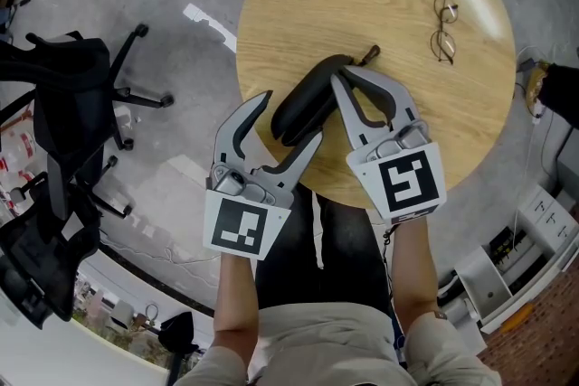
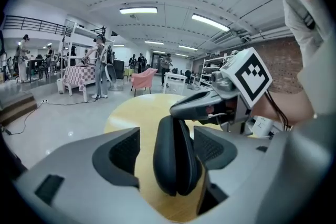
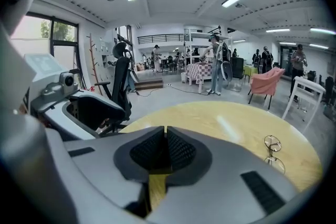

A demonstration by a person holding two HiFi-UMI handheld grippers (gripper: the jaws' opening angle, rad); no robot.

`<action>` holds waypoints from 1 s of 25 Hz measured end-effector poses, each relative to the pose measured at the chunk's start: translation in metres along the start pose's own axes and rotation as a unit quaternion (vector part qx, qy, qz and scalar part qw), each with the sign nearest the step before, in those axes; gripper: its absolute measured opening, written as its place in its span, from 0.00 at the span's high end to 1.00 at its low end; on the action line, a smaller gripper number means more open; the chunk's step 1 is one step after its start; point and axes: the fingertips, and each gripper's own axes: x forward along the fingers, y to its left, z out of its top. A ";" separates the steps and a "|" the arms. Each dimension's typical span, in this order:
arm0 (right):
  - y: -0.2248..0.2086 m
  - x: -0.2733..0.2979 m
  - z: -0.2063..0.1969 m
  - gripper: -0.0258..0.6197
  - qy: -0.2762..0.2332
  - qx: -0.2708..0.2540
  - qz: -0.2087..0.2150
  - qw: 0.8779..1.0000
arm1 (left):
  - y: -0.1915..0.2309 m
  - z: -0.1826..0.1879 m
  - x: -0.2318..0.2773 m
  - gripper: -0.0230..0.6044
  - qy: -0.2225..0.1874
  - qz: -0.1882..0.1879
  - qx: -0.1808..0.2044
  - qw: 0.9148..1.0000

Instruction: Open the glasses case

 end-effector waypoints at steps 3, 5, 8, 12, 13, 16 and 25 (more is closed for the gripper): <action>0.000 0.000 0.000 0.91 -0.002 0.002 0.002 1.000 | 0.010 0.002 0.004 0.43 -0.001 0.010 -0.001 1.000; 0.000 0.000 0.001 0.91 -0.003 0.004 0.003 1.000 | 0.016 0.004 0.003 0.43 -0.004 0.016 -0.003 1.000; -0.001 -0.001 0.001 0.91 -0.006 0.005 0.007 1.000 | 0.024 0.005 0.000 0.43 -0.011 0.035 -0.036 0.999; -0.001 -0.002 -0.002 0.91 -0.006 0.002 0.014 1.000 | 0.035 0.008 -0.003 0.43 -0.008 0.054 -0.036 0.998; -0.001 -0.002 -0.002 0.91 -0.006 0.000 0.016 1.000 | 0.036 0.008 -0.001 0.43 -0.005 0.053 -0.027 0.998; 0.000 -0.003 -0.003 0.91 -0.001 -0.007 0.020 1.000 | 0.034 0.007 0.007 0.43 0.011 0.032 0.014 0.999; 0.002 -0.004 -0.004 0.91 0.002 -0.017 0.016 1.000 | 0.005 -0.015 0.033 0.61 0.067 -0.025 0.039 0.997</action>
